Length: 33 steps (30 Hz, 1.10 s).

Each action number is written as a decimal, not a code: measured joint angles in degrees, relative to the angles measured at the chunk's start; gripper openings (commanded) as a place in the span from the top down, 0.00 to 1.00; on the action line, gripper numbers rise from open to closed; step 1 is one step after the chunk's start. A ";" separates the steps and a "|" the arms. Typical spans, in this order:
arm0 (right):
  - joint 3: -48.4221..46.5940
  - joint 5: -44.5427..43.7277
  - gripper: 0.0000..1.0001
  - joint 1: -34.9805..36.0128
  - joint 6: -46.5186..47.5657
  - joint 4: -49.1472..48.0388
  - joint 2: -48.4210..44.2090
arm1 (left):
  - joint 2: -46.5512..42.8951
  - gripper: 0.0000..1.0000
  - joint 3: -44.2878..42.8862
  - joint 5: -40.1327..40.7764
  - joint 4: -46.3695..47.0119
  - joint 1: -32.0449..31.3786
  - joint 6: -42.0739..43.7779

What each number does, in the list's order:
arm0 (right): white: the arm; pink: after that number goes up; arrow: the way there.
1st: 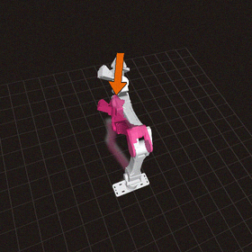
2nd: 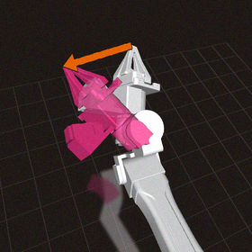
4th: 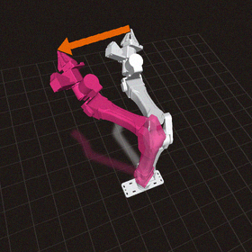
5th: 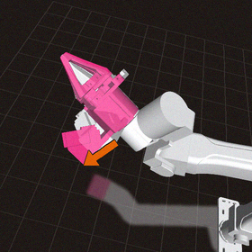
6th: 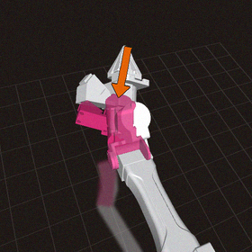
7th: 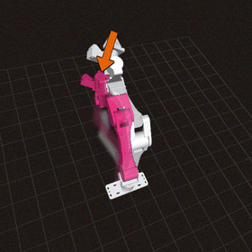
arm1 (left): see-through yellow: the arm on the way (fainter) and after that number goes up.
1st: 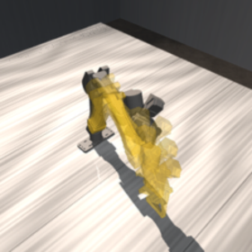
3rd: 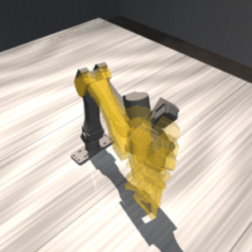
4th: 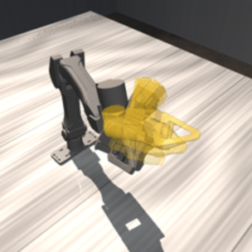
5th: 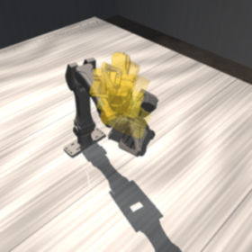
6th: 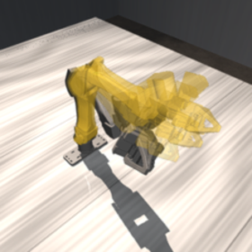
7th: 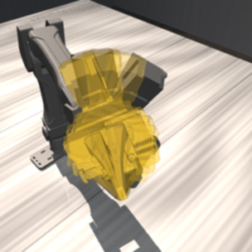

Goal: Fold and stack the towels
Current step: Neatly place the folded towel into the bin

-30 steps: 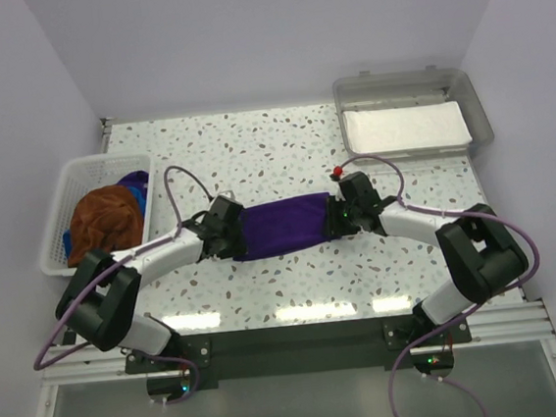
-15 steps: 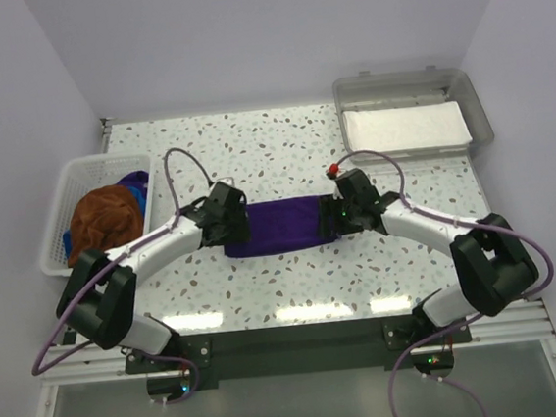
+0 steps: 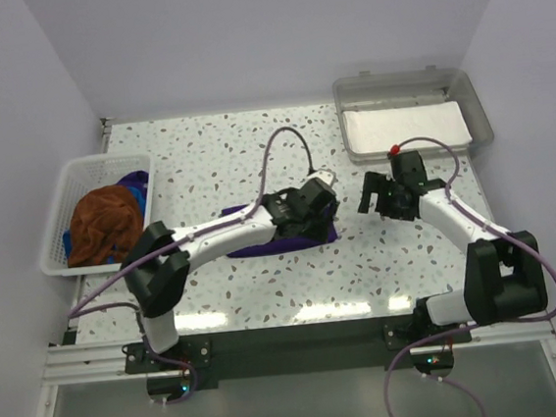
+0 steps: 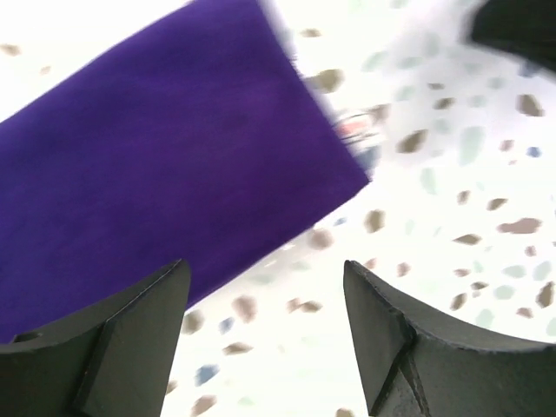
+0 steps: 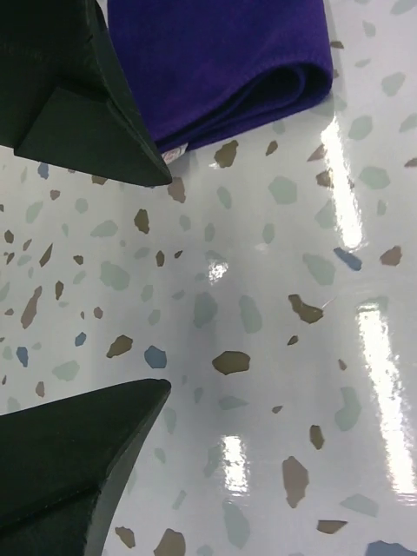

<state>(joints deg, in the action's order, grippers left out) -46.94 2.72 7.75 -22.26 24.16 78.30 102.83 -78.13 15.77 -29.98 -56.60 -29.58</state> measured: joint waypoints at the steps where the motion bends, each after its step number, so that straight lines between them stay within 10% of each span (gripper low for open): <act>1: 0.50 0.46 0.03 -0.79 -0.42 -0.04 0.24 | 2.62 0.26 -2.34 0.13 0.26 -1.38 0.48; 16: 4.24 4.92 0.02 -4.90 -3.30 -0.70 2.23 | 20.50 0.39 -13.29 1.64 1.18 -6.54 6.88; 25: 5.05 8.68 0.03 -4.94 -4.13 -2.97 2.36 | 21.05 1.00 -13.00 5.88 2.27 -6.51 8.02; 33: 6.47 18.01 0.01 -4.61 -10.38 -10.58 5.66 | 16.61 1.00 -5.81 5.38 8.31 -6.47 7.48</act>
<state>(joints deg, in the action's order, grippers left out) -40.47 20.73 3.14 -32.64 13.58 83.96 119.44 -83.94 21.15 -21.67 -63.07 -22.11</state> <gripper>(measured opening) 0.984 0.030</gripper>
